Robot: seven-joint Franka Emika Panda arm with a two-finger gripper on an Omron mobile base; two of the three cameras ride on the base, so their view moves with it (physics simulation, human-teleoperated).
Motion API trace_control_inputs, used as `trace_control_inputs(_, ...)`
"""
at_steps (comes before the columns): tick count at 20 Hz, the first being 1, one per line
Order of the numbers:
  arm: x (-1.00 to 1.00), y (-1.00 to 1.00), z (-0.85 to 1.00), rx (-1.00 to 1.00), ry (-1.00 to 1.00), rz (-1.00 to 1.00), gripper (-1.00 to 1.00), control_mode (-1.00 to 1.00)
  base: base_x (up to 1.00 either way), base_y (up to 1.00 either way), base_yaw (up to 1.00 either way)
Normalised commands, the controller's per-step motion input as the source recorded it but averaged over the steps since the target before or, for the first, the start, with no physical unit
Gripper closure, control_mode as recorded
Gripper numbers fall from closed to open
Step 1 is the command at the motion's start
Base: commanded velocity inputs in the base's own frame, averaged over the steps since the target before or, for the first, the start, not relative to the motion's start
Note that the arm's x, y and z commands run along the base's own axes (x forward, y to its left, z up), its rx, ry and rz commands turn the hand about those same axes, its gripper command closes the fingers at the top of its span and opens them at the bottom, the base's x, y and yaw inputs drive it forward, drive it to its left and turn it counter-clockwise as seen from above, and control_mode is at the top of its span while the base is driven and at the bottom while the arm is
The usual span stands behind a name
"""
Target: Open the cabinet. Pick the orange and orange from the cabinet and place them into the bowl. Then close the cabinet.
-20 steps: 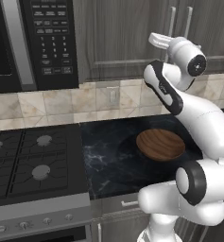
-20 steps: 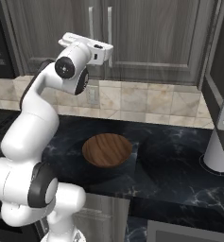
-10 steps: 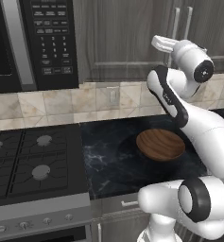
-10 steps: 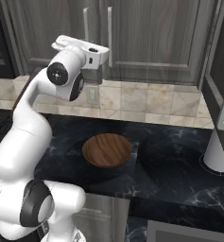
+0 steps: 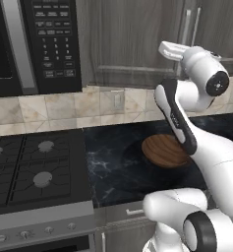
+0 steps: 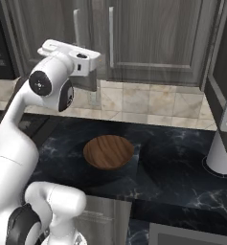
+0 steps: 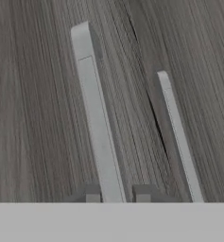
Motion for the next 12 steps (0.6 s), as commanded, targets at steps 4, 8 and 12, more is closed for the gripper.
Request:
trace_control_inputs(4,-0.77,0.51,0.25,0.00,0.00,-0.09,1.00,-1.00,0.00,0.00,0.00)
trace_control_inputs(8,-0.80,0.61,0.27,0.00,0.01,-0.12,1.00,-1.00,0.00,0.00,0.00)
trace_control_inputs(12,-0.96,0.63,0.26,0.00,0.00,-0.13,1.00,-1.00,0.00,0.00,0.00)
